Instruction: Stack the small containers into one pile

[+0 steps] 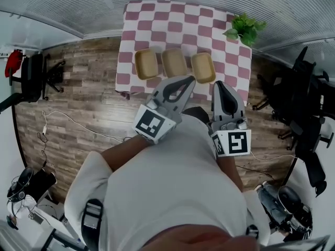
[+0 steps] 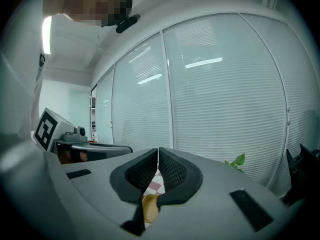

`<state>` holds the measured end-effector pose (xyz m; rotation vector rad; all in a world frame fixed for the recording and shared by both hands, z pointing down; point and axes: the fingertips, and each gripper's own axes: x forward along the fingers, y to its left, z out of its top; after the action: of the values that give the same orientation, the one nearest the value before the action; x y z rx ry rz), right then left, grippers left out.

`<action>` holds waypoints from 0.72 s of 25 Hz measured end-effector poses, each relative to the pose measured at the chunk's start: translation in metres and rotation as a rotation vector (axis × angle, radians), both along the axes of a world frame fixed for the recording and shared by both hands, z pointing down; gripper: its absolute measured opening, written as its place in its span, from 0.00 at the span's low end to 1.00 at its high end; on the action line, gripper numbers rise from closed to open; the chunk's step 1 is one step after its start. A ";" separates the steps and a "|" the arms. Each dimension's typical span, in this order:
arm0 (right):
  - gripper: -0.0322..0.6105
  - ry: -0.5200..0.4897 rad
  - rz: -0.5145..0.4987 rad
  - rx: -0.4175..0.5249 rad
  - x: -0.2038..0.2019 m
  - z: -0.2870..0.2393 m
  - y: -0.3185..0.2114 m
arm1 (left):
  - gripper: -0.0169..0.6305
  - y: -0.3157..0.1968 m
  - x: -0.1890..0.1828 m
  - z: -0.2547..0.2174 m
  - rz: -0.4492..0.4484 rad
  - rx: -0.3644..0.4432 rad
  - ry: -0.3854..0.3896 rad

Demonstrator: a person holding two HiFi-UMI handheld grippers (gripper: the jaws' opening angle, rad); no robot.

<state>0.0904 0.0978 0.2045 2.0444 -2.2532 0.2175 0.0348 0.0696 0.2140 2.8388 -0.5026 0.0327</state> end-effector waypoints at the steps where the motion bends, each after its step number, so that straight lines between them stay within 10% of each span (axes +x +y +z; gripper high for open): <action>1: 0.10 0.001 0.002 -0.002 0.002 0.001 -0.003 | 0.08 -0.002 0.002 0.002 0.000 -0.004 -0.004; 18: 0.10 0.053 -0.065 -0.081 0.059 0.036 -0.019 | 0.08 -0.019 0.049 0.041 -0.062 -0.050 -0.115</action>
<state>0.1490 0.0786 0.2408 1.9111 -2.2364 0.2428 0.0838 0.0510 0.2545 2.7820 -0.6050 0.1947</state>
